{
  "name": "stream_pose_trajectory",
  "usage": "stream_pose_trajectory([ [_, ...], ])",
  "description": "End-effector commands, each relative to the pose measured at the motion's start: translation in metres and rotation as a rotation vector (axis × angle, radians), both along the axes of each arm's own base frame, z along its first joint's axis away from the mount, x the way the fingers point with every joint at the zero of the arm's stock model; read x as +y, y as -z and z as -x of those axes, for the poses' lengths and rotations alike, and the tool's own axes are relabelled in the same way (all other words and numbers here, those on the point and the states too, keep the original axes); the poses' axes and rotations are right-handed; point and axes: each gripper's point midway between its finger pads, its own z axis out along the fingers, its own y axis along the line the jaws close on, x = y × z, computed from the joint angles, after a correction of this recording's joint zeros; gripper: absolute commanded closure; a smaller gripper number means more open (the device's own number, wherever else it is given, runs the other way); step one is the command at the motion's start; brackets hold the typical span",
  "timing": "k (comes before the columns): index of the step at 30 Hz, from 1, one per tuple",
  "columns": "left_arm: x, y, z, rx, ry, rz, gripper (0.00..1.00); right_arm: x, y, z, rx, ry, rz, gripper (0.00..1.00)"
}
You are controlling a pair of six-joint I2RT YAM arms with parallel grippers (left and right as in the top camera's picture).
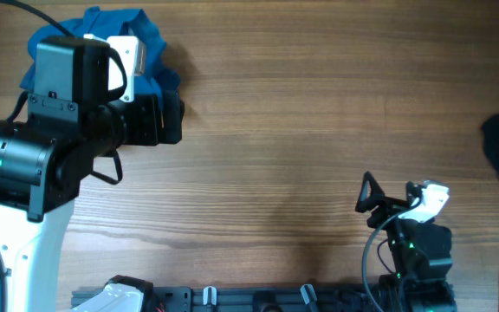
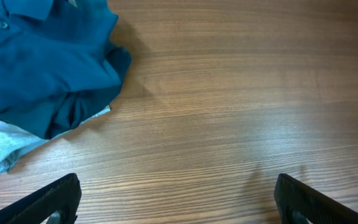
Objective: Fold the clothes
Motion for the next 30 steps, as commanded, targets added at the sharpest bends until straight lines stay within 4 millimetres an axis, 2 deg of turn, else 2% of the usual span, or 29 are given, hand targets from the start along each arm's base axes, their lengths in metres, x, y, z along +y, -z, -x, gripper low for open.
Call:
stream_pose_trajectory([
  [1, 0.0, 0.0, -0.001, 0.0, -0.009, -0.001, 0.0, 0.01, -0.006, -0.001, -0.031, -0.051, -0.036, 0.0],
  [17, 0.0, 0.0, -0.001, 0.0, -0.009, -0.002, 0.0, 0.01, -0.005, -0.001, -0.029, -0.051, -0.035, 0.0],
  [21, 0.014, -0.001, -0.002, -0.017, -0.053, -0.047, 0.0, 0.01, -0.005, -0.001, -0.029, -0.051, -0.035, 0.01],
  [23, 0.014, -0.014, -0.011, -0.089, -0.063, -0.015, 0.0, 0.01, -0.005, -0.001, -0.029, -0.051, -0.035, 0.0],
  [25, 0.016, -0.036, -0.028, -0.245, -0.085, 0.026, 0.0, 0.01, -0.005, -0.001, -0.029, -0.051, -0.035, 0.0],
  [26, 0.016, -0.042, -0.03, -0.294, -0.085, 0.045, 0.0, 0.01, -0.005, -0.001, -0.029, -0.051, -0.035, 0.0],
  [28, 0.021, -0.046, -0.03, -0.373, -0.096, 0.073, 0.0, 0.01, -0.005, -0.001, -0.029, -0.051, -0.035, 0.0],
  [30, 0.029, -0.036, -0.021, -0.429, -0.106, 0.099, 0.0, 0.01, -0.005, -0.001, -0.029, -0.051, -0.035, 0.01],
])
